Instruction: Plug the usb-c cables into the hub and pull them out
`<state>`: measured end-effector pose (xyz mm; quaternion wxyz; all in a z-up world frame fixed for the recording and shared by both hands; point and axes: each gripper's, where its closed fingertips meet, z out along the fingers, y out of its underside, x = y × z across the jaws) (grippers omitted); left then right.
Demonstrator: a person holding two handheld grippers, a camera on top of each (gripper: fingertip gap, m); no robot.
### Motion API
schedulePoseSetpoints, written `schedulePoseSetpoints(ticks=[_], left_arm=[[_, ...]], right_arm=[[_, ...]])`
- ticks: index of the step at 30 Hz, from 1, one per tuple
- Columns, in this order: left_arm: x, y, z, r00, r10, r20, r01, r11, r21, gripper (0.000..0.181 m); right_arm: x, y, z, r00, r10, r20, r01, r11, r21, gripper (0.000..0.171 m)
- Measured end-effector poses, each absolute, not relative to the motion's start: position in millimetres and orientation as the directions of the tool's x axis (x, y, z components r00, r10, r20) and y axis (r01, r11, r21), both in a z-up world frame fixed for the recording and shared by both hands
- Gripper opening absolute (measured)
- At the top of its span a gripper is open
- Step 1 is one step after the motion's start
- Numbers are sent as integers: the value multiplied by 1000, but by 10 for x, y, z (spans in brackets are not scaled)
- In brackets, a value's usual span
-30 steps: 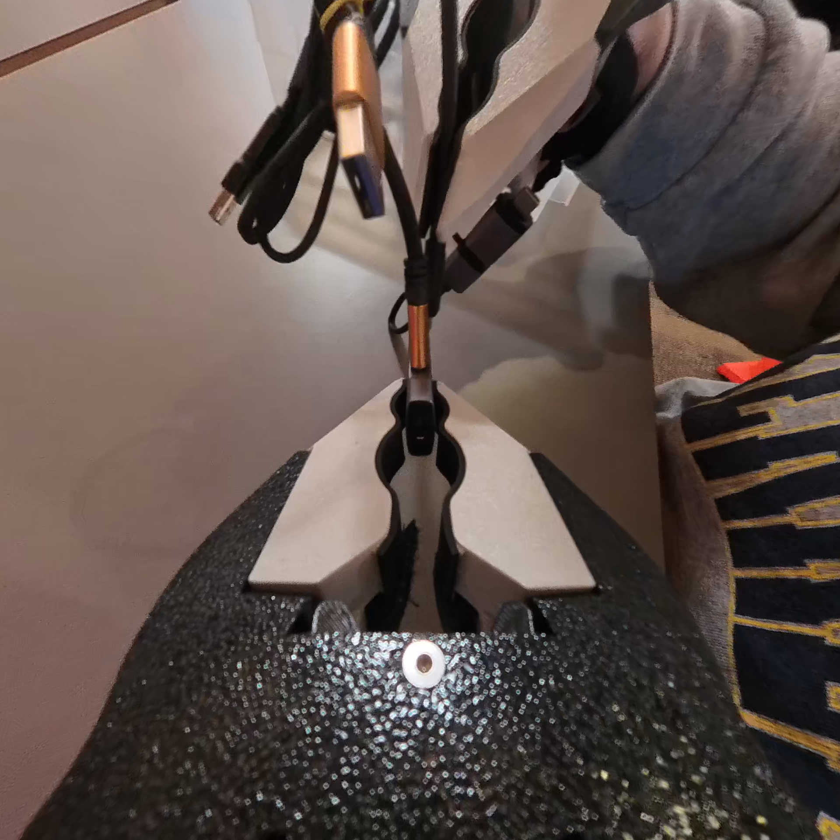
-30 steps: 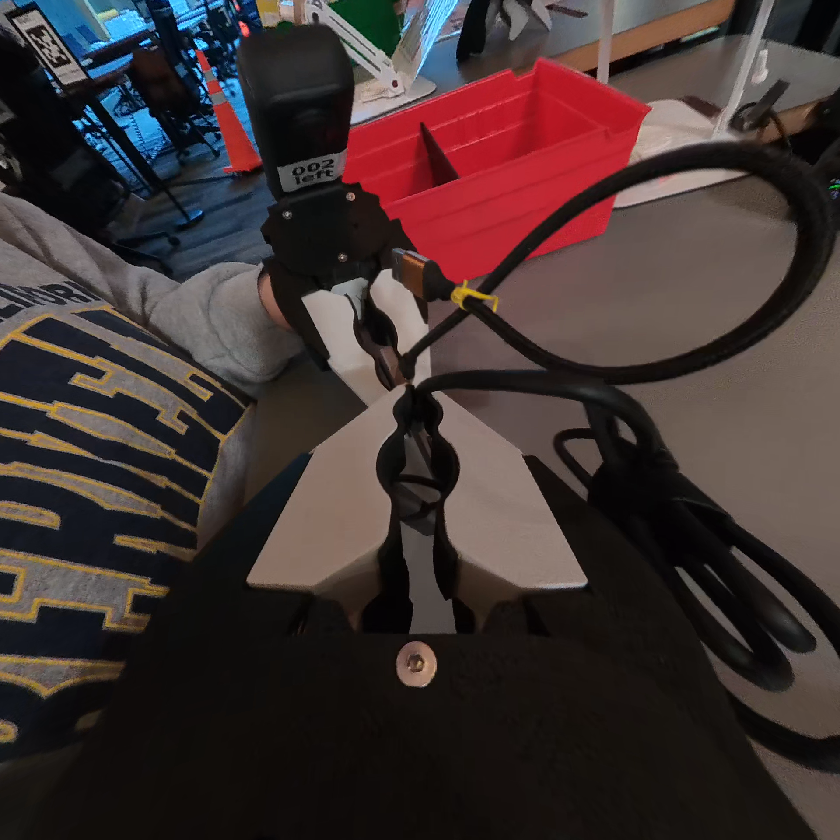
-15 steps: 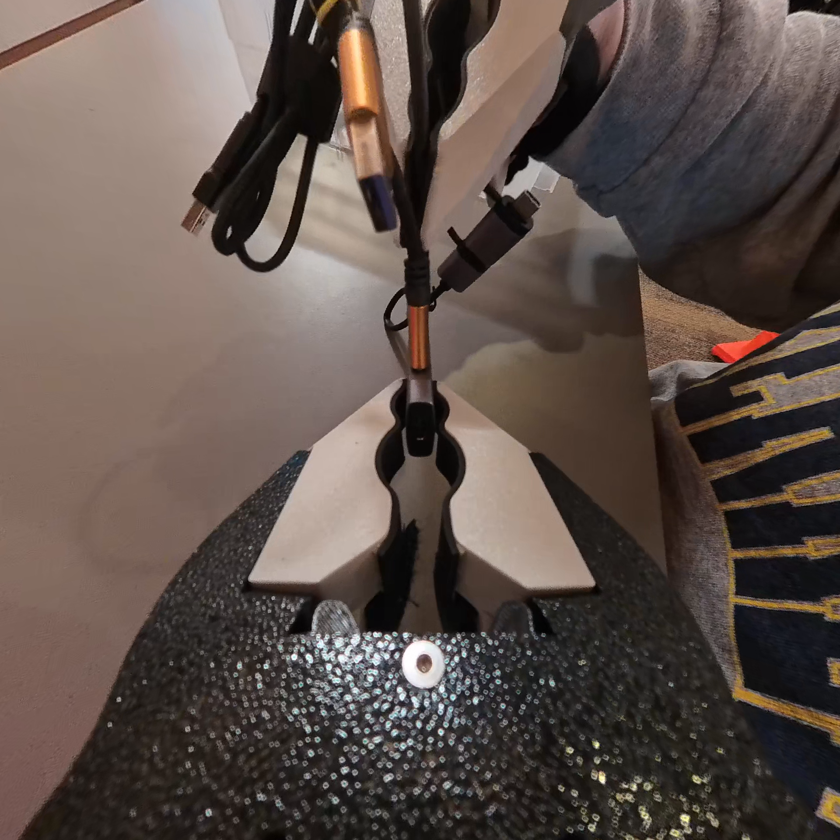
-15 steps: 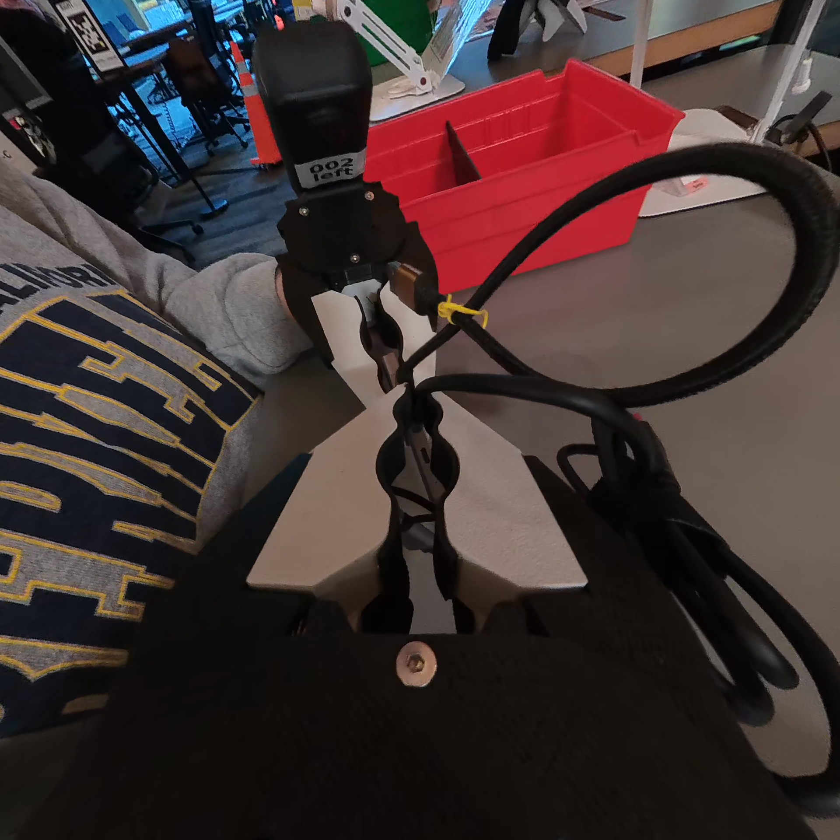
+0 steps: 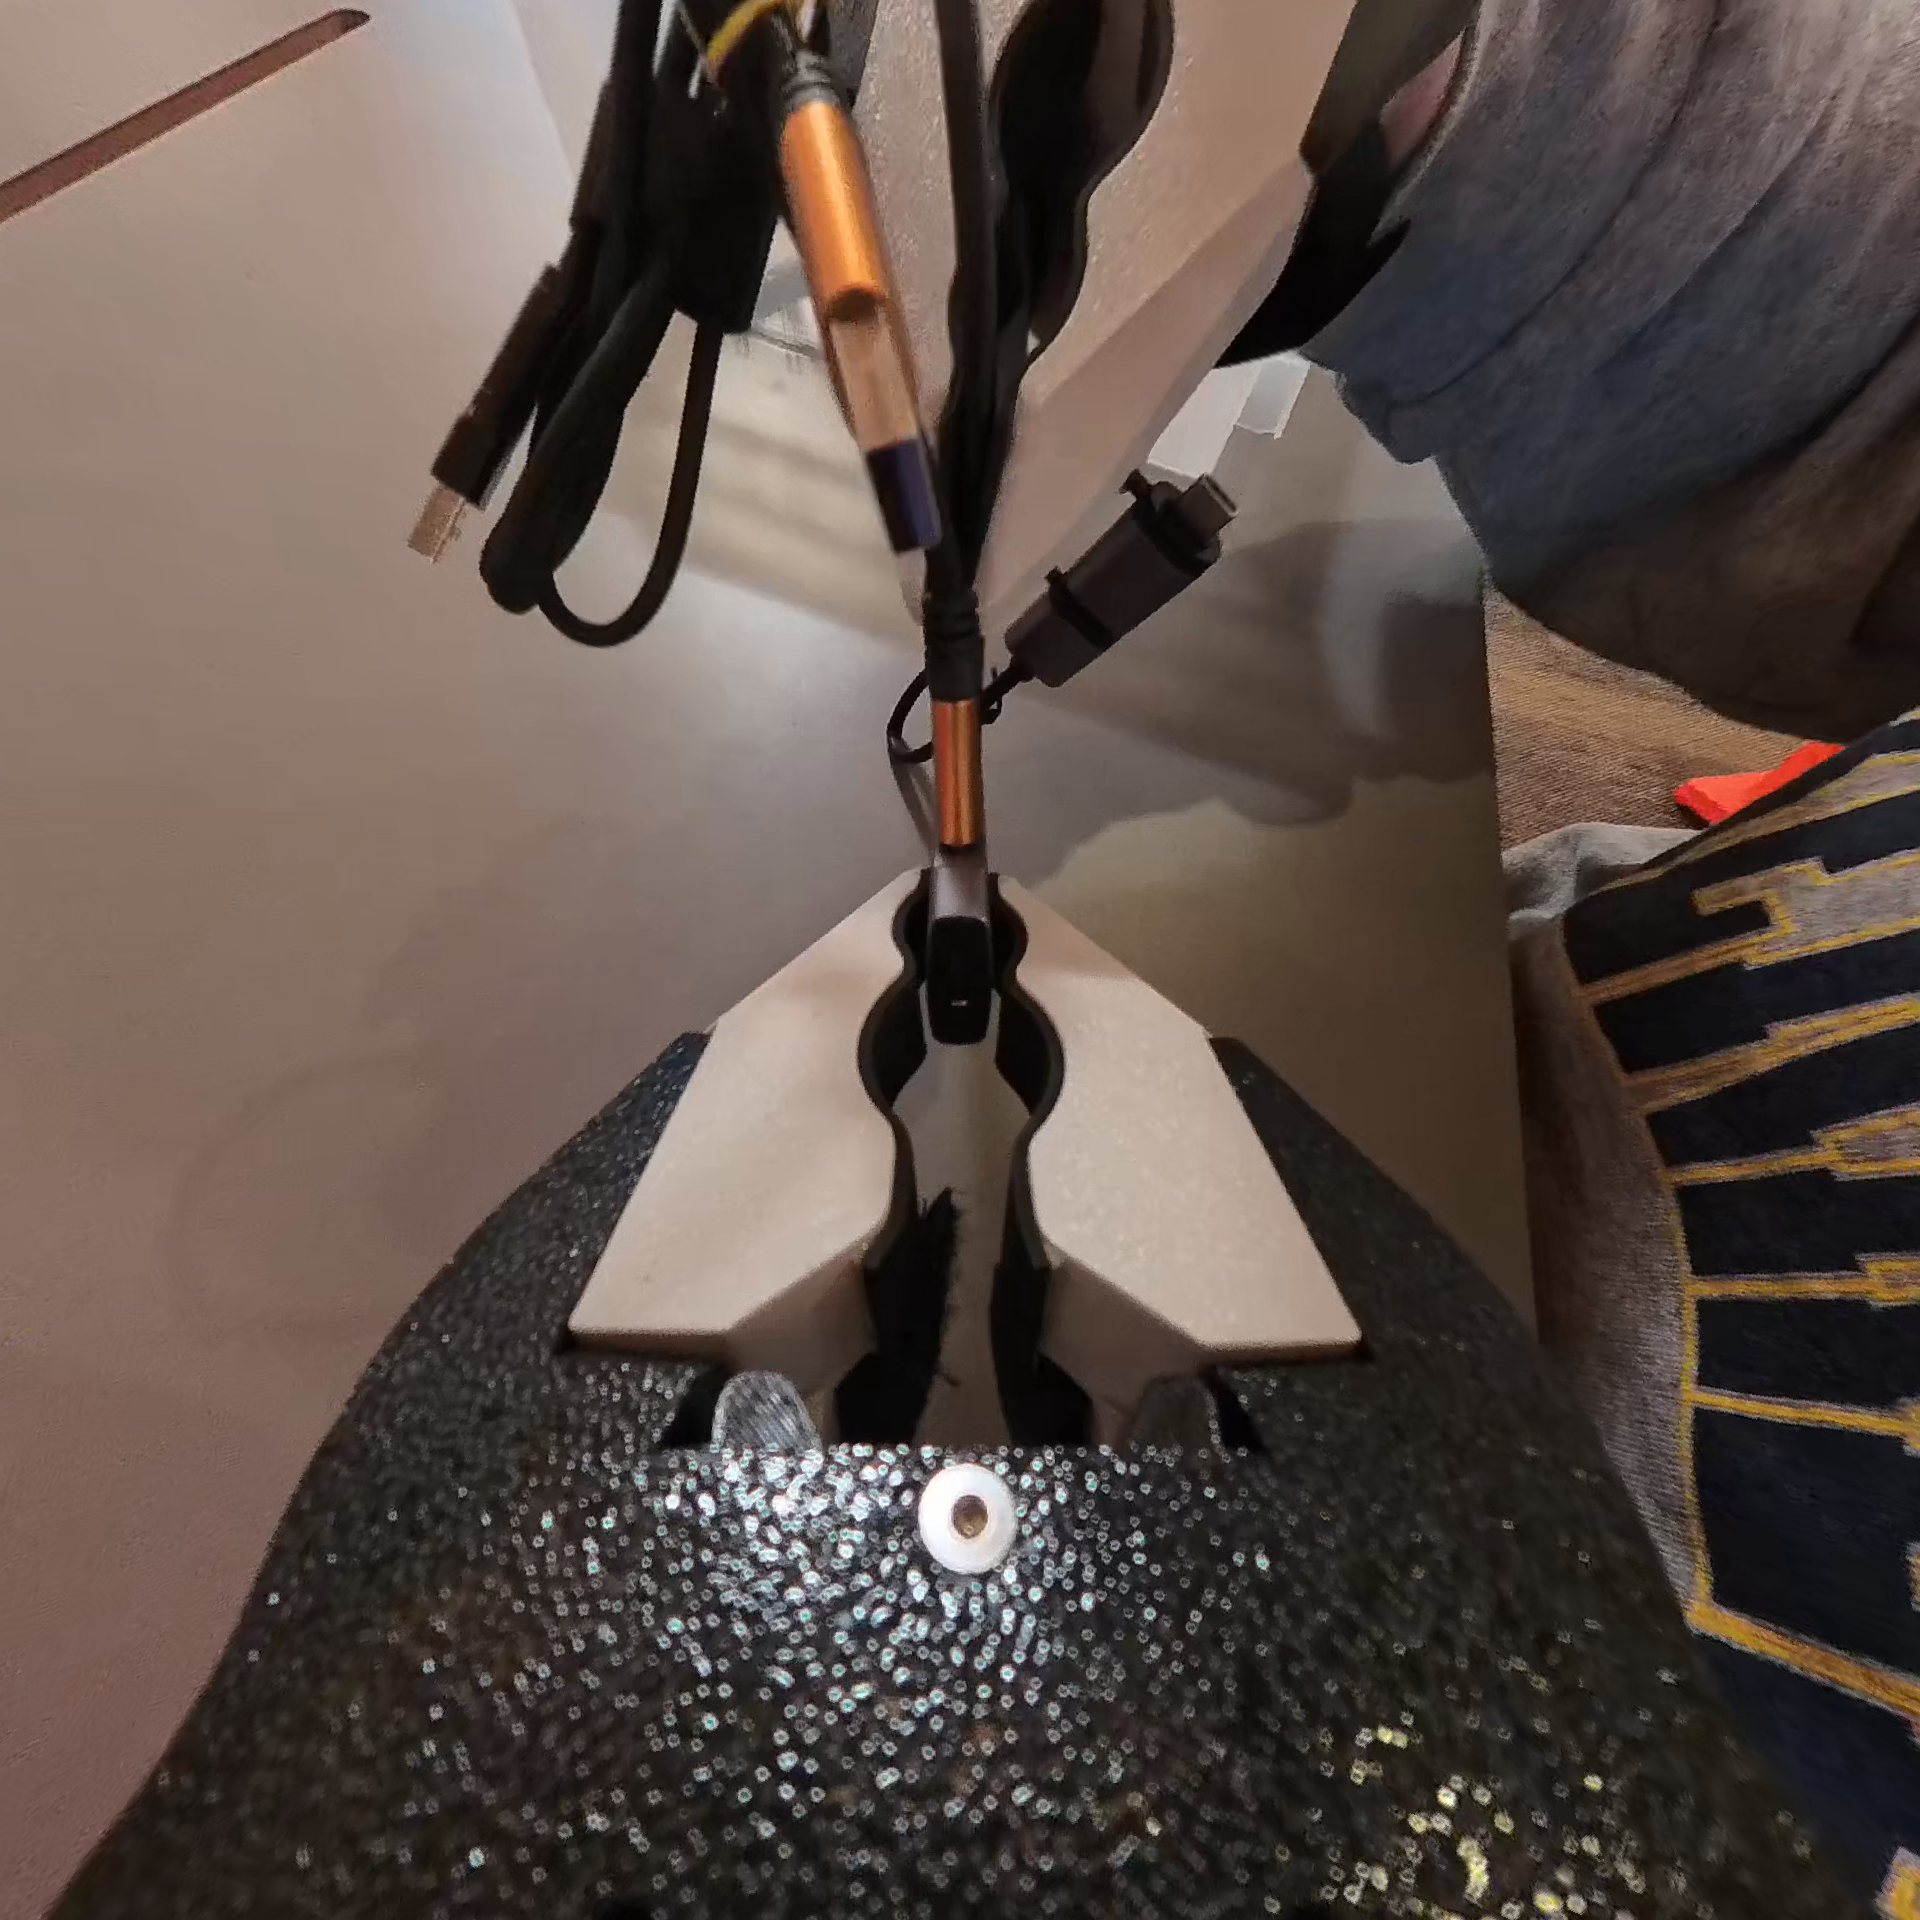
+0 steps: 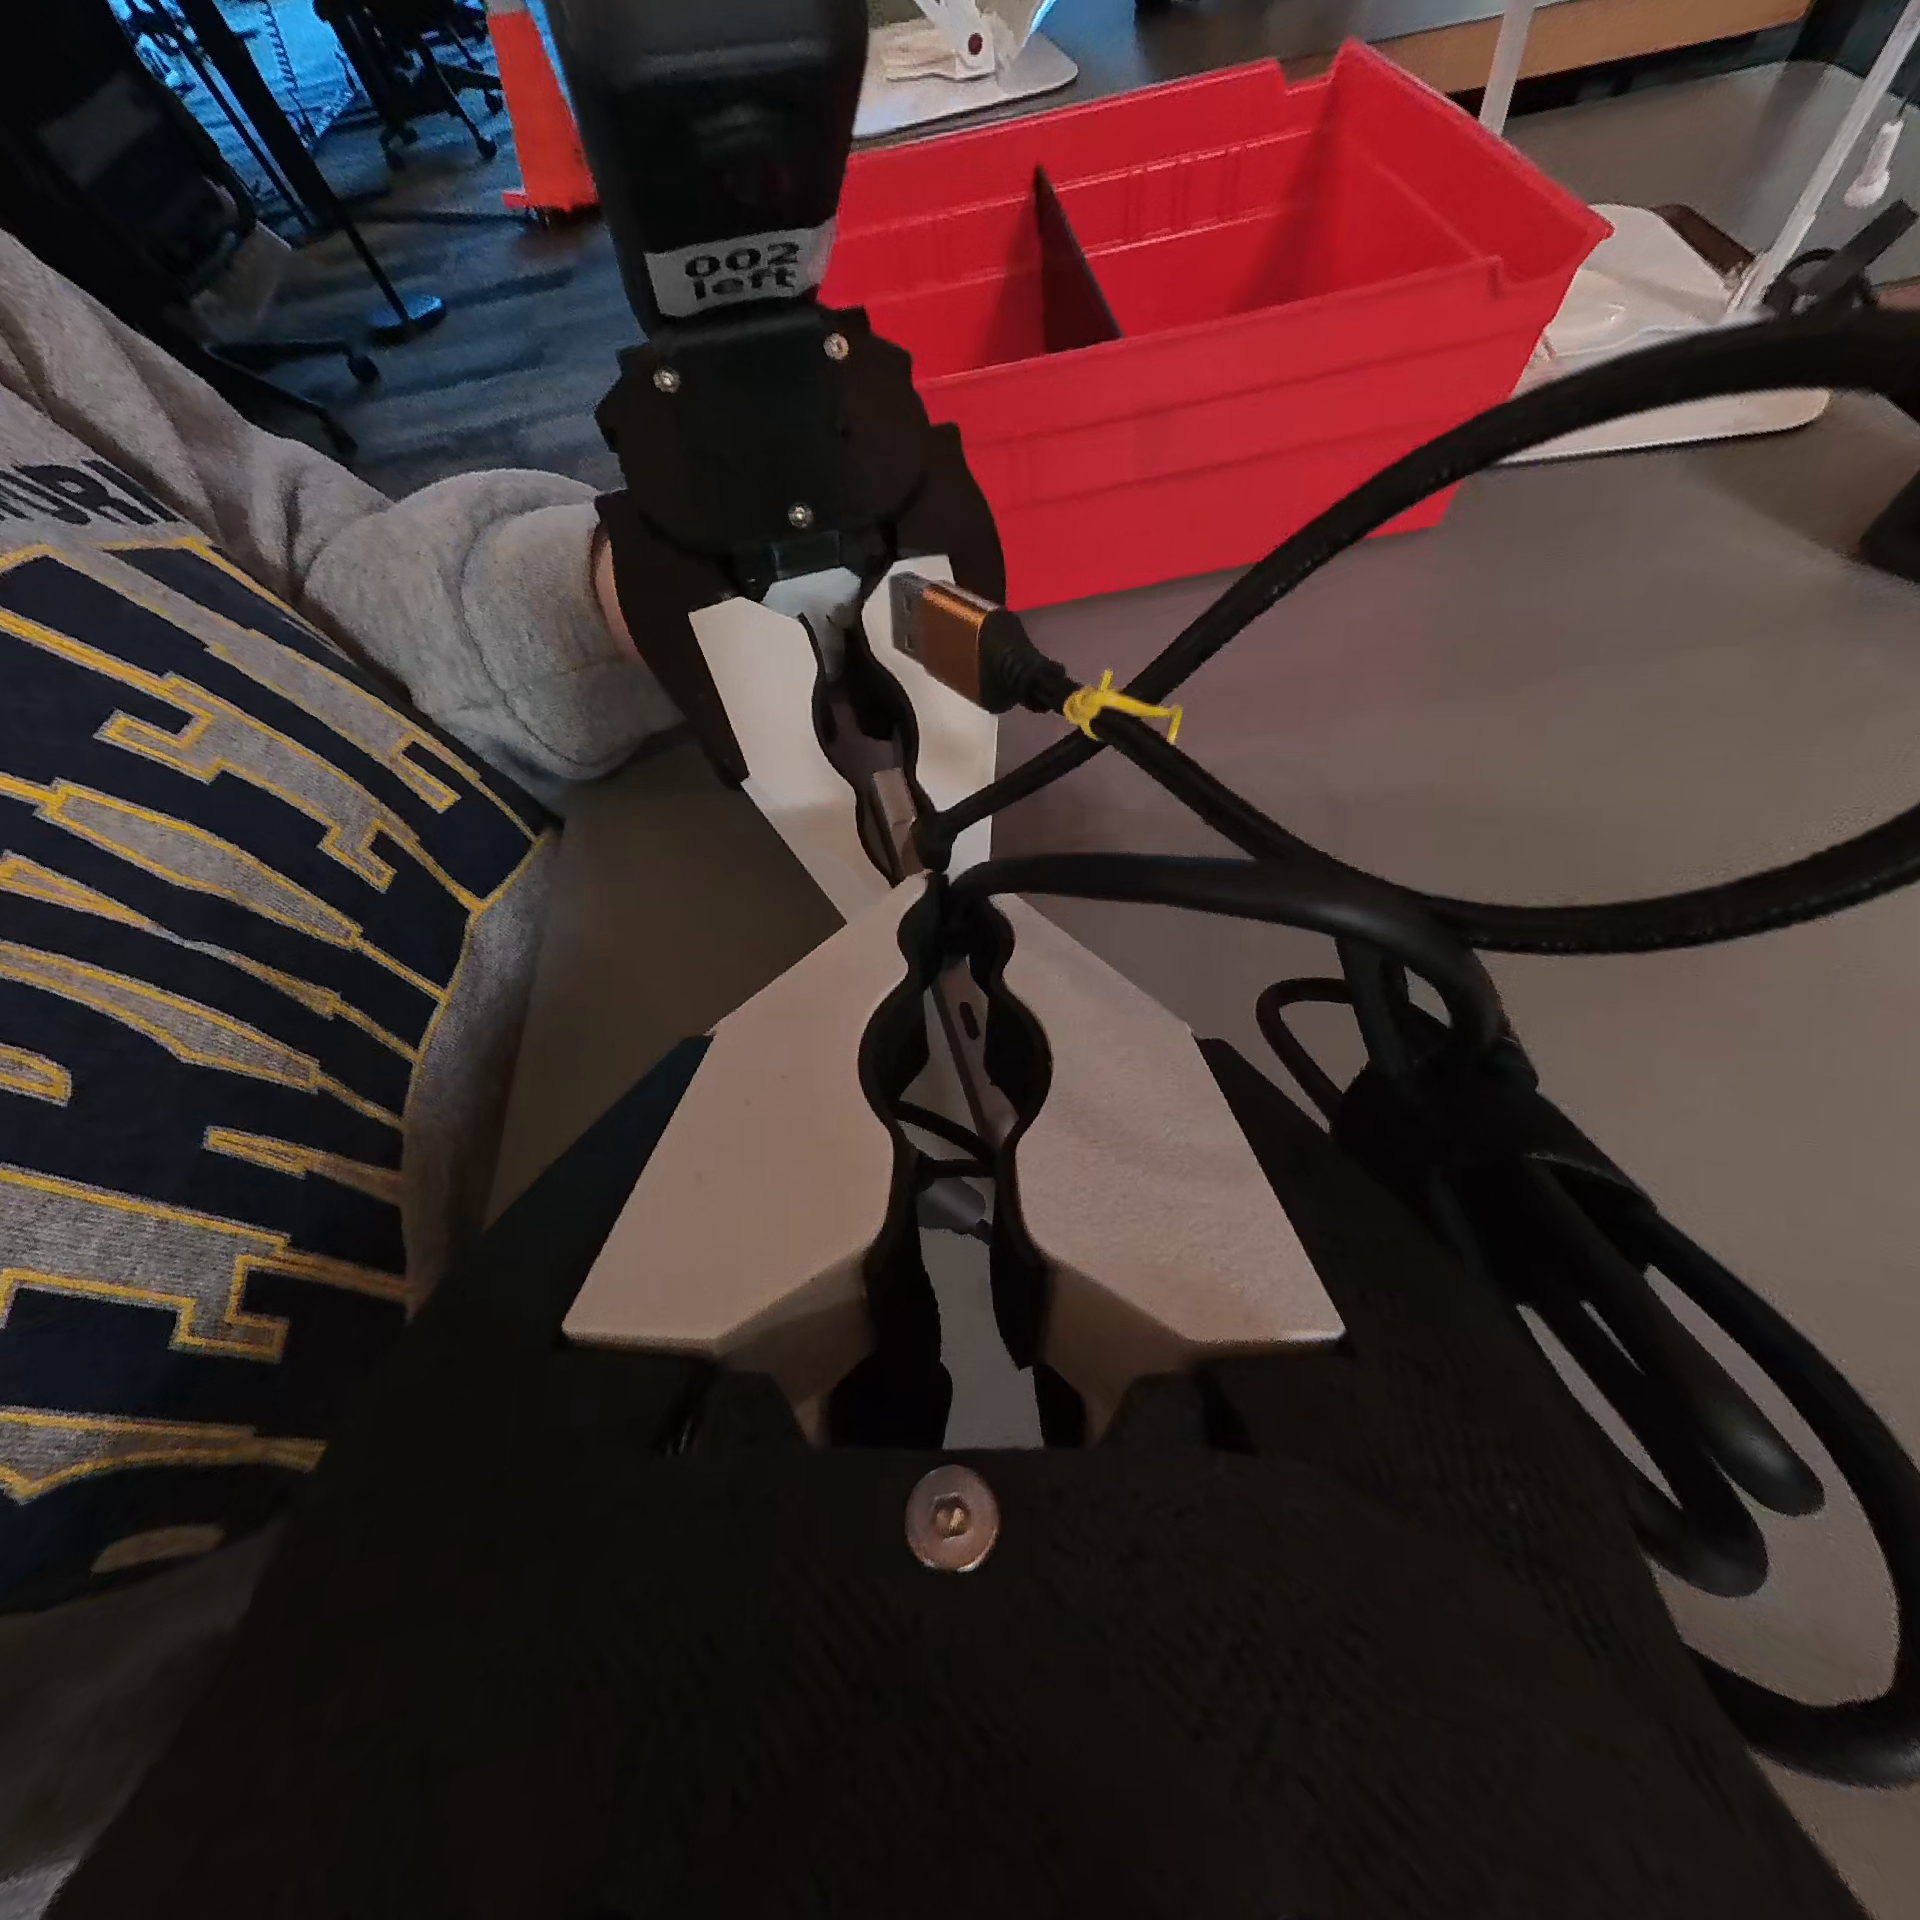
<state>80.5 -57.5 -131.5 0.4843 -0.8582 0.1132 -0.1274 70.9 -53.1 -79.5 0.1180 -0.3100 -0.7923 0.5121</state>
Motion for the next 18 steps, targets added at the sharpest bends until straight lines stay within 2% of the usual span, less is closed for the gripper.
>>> schedulePoseSetpoints(ticks=[1, 7, 9, 11, 12, 15, 18], left_arm=[[809, -575, -1315, 942, -319, 107, -74, -505, -860, 5], [795, -568, -1317, 945, -305, 118, -51, -494, -868, 5], [751, -545, -1235, 955, -277, 102, -30, -436, -899, 5], [641, -540, -1077, 974, -209, 91, 12, -351, -936, 5], [570, -560, -989, 981, -173, 91, 35, -302, -953, 5], [375, -668, -648, 990, -87, 112, 103, -109, -989, 1], [240, -821, -168, 990, -47, 132, 137, 137, -981, 0]], right_arm=[[712, -530, -795, -777, 615, -131, 372, 282, -884, 4], [689, -521, -787, -751, 647, -133, 389, 271, -881, 3], [665, -451, -715, -731, 677, -83, 353, 272, -895, 14], [650, -328, -516, -683, 730, -41, 289, 218, -932, 49], [658, -236, -398, -646, 763, -28, 253, 180, -951, 56], [716, 78, -117, -492, 871, 9, 131, 84, -988, 58], [787, 160, -53, -369, 928, -46, 74, -20, -997, 58]])
